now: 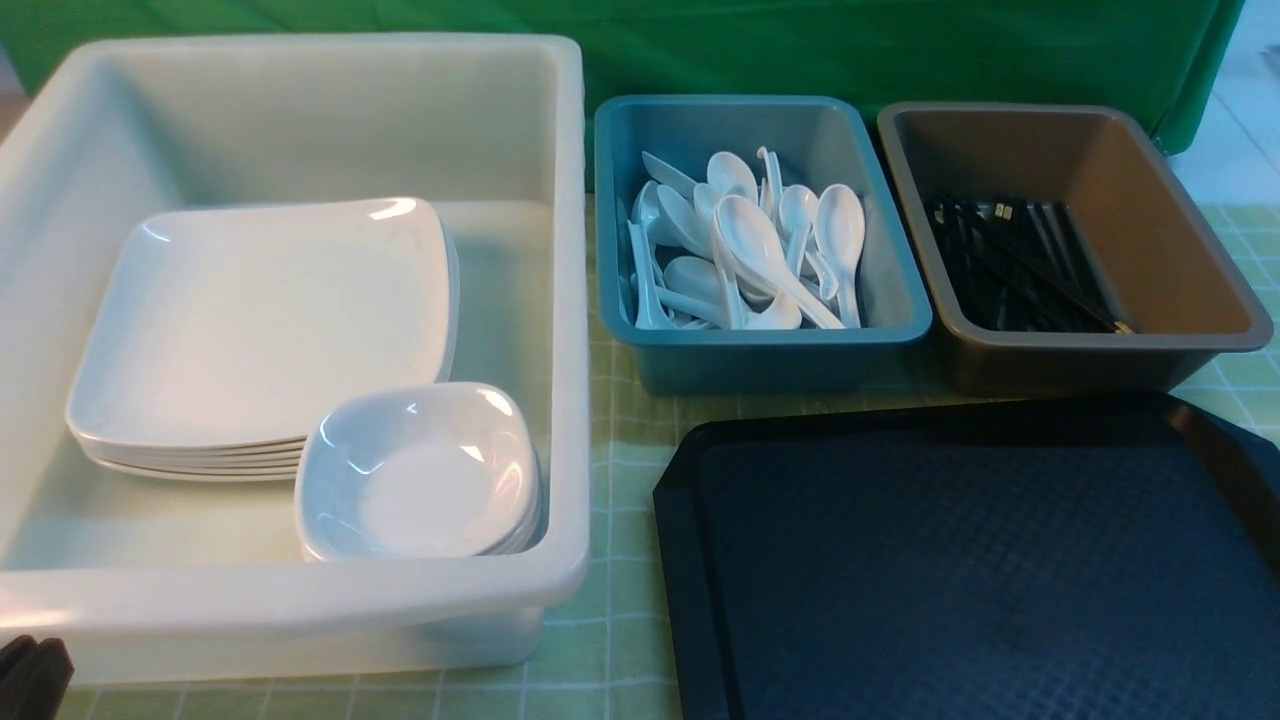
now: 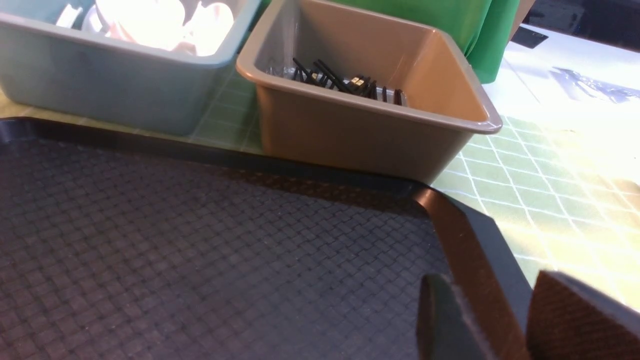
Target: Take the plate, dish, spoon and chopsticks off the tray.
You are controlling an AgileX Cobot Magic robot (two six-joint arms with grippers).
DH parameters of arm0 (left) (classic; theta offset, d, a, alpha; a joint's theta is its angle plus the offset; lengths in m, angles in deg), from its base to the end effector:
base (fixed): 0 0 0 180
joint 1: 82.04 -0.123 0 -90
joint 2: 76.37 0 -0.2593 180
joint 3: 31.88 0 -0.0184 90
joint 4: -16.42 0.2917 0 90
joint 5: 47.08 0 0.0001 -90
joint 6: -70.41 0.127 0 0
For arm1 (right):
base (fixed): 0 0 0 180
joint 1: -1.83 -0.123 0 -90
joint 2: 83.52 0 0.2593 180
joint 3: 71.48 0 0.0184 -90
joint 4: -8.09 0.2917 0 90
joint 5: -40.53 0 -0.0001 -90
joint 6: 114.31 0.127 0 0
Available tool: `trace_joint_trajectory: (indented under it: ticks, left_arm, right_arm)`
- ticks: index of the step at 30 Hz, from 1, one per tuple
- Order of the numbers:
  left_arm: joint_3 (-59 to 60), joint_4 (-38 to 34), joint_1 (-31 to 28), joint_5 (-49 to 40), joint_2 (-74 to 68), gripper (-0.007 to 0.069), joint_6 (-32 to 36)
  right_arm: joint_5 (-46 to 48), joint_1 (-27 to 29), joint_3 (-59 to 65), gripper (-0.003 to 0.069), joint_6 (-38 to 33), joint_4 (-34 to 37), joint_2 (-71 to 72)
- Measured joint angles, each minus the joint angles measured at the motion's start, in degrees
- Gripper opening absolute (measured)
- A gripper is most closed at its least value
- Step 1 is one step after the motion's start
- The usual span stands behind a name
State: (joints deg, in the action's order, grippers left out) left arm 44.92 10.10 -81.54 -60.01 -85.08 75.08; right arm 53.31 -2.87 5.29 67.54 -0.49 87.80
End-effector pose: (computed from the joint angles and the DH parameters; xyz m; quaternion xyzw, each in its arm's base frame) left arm 0.1586 -0.0045 0.1849 0.0015 0.7568 -0.0207 0.6533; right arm 0.1585 0.0088 0.1857 -0.0631 0.7526 -0.0229 0.6551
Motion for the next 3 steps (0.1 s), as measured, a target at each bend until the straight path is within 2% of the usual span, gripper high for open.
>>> trace_joint_trajectory:
  ticks: [3]
  left_arm:
    - [0.0,0.0,0.0,0.0,0.0,0.0029,0.0]
  right_arm:
    - [0.0,0.0,0.0,0.0242,0.0,0.0,0.0]
